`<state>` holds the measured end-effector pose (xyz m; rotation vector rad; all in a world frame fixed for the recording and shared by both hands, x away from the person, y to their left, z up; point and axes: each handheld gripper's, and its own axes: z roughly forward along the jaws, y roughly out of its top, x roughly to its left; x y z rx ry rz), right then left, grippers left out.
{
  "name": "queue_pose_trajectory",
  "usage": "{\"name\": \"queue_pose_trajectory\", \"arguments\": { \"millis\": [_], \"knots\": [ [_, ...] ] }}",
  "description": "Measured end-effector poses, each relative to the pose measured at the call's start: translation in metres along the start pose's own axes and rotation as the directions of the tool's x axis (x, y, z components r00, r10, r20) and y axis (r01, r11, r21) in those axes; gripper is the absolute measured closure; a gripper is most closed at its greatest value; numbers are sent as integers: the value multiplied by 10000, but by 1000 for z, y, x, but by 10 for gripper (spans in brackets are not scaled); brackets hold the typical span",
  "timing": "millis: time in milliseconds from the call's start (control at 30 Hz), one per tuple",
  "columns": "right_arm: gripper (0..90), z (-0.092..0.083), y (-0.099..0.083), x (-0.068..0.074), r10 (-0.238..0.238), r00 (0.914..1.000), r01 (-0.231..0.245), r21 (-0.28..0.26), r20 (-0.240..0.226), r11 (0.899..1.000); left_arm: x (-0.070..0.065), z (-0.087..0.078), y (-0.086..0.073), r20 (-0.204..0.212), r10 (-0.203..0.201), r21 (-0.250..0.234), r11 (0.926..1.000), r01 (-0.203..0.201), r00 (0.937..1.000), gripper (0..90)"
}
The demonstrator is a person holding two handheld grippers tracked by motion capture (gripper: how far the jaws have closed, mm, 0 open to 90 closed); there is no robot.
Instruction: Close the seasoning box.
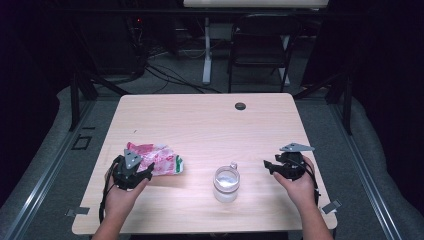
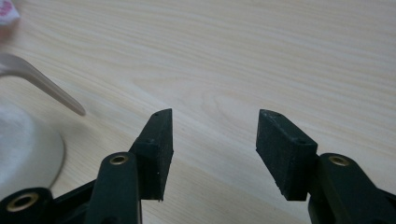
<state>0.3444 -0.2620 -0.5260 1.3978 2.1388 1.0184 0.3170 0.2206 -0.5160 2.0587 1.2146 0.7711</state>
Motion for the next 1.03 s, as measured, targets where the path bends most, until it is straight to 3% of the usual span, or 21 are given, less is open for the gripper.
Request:
{"name": "queue_pose_trajectory", "arguments": {
  "millis": [67, 333, 467, 600, 700, 900, 1033],
  "knots": [
    [462, 3, -5, -3, -45, 9999, 42, 180, 119, 9998, 4, 1, -5, -21, 158, 195, 9997, -158, 9999, 428],
    [465, 6, -17, -10, 204, 9997, -203, -17, 167, 9998, 13, 11, -19, 372, -281, 260, 9993, 271, 9989, 428],
    [468, 9, -25, -20, 861, 9962, -860, -114, 123, 9962, 16, 14, -24, 573, -570, 289, 9980, 554, 9967, 428],
    [468, 11, -28, -24, 1119, 9937, -1119, -50, 70, 9937, 16, 21, -29, 704, -855, 495, 9954, 822, 9938, 428],
    [467, 13, -28, -25, 1138, 9935, -1138, -44, 11, 9935, 17, 24, -30, 664, -849, 604, 9949, 809, 9942, 425],
    [462, 16, -28, -23, 1155, 9933, -1155, 23, 84, 9933, 20, 25, -33, 743, -1233, 528, 9914, 1196, 9896, 422],
    [458, 16, -27, -20, 1089, 9940, -1089, 17, -26, 9940, 20, 23, -33, 746, -1206, 488, 9919, 1172, 9899, 422]
  ]
}}
